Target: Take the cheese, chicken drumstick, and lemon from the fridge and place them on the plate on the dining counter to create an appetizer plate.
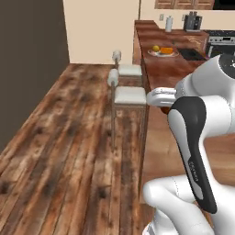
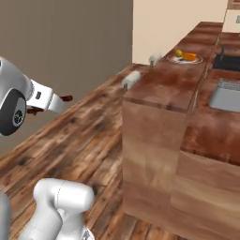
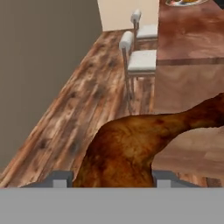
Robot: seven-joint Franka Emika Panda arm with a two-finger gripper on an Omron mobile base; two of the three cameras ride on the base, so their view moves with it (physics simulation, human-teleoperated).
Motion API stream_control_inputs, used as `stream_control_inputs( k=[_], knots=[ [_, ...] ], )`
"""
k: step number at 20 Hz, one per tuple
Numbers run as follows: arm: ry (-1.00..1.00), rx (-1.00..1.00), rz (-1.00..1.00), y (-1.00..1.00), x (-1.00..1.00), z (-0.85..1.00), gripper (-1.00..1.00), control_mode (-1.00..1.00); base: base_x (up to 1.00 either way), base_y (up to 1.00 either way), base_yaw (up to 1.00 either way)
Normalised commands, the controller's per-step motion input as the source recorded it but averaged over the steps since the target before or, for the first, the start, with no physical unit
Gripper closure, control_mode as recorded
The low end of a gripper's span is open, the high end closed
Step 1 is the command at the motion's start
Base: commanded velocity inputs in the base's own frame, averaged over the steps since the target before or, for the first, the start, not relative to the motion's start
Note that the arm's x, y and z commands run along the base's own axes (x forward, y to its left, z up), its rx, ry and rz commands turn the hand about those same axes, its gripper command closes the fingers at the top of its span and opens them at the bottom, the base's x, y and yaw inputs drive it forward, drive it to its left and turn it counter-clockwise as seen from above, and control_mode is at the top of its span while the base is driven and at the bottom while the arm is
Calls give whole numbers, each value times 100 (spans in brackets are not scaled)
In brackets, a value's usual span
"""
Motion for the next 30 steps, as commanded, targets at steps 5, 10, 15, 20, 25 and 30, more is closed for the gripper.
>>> stream_control_inputs(
  k=[5,10,15,20,25,30],
  knots=[
    [0,0,0,0,0,0,100,100,57,98,-56],
    [0,0,0,0,0,0,100,100,60,98,-57],
    [0,0,0,0,0,0,100,100,63,98,-56],
    [0,0,0,0,0,0,100,100,60,96,-57],
    [0,0,0,0,0,0,100,100,53,93,-57],
    [0,0,0,0,0,0,100,100,48,90,-56]
  ],
)
